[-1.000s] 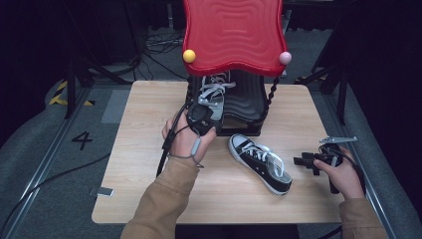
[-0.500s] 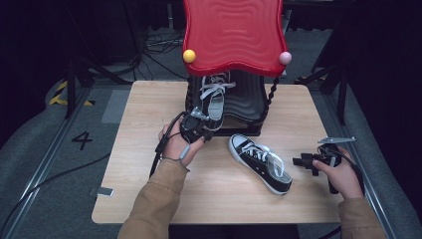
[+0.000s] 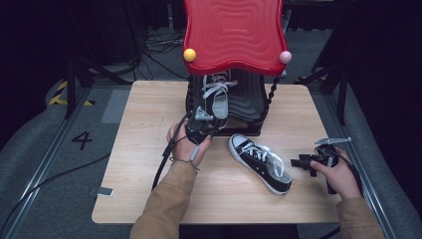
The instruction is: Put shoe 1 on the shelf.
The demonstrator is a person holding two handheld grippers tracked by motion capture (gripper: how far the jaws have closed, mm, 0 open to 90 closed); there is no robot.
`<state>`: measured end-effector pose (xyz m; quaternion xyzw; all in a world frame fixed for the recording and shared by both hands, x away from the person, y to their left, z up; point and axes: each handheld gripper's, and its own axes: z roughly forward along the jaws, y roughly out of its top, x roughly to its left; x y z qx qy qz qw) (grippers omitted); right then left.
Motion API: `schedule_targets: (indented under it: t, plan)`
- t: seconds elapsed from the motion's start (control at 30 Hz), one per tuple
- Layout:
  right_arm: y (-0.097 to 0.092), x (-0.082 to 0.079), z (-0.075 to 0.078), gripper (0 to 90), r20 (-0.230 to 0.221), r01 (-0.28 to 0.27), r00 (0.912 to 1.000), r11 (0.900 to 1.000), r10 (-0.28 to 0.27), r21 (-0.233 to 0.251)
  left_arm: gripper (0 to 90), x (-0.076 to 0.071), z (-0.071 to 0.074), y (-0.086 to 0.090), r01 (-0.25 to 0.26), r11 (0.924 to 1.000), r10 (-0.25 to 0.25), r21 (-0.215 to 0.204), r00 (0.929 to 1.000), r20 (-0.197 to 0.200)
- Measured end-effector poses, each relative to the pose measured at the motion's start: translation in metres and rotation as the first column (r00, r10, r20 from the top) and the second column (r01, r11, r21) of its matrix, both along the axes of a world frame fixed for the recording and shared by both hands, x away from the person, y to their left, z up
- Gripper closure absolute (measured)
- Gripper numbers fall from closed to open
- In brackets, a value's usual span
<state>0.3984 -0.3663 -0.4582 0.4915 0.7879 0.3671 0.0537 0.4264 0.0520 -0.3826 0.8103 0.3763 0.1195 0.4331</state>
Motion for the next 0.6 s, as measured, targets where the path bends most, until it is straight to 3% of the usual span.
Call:
schedule_targets:
  t: [0.13, 0.27, 0.33, 0.43, 0.5, 0.53, 0.6]
  plan:
    - [0.0, 0.0, 0.001, 42.7, 0.002, -0.002, 1.0, 1.0, 0.002, 0.007, 90.0, 0.008, -0.003, -0.028, -0.028, 0.9992, 0.028, -0.028, 0.9996, 0.0]
    - [-0.002, -0.001, 0.0, 42.8, 0.002, -0.005, 1.0, 0.9999, 0.005, 0.009, 90.0, 0.014, 0.0, -0.035, -0.085, 0.9959, 0.086, -0.029, 0.9961, 0.022]
    - [-0.003, -0.001, 0.0, 42.7, 0.004, -0.004, 1.0, 0.9999, 0.004, 0.011, 90.0, 0.02, 0.002, -0.028, -0.109, 0.9922, 0.109, -0.061, 0.994, -0.004]
    - [-0.005, -0.002, 0.0, 42.7, 0.004, 0.0, 1.0, 0.9999, 0.0, 0.014, 90.0, 0.024, 0.007, -0.023, -0.167, 0.9853, 0.168, -0.036, 0.9857, 0.013]
    - [-0.005, -0.002, 0.0, 42.7, 0.004, 0.002, 1.0, 0.9999, -0.002, 0.011, 90.0, 0.027, 0.008, -0.021, -0.161, 0.9858, 0.161, -0.047, 0.9869, -0.011]
    - [-0.004, -0.002, 0.0, 42.7, 0.004, 0.001, 1.0, 0.9999, -0.001, 0.01, 90.0, 0.028, 0.008, -0.024, -0.165, 0.9862, 0.165, -0.017, 0.9863, 0.002]
    - [-0.003, -0.002, 0.0, 42.7, 0.003, -0.002, 1.0, 1.0, 0.002, 0.008, 90.0, 0.027, 0.007, -0.025, -0.169, 0.9857, 0.169, 0.002, 0.9856, 0.013]
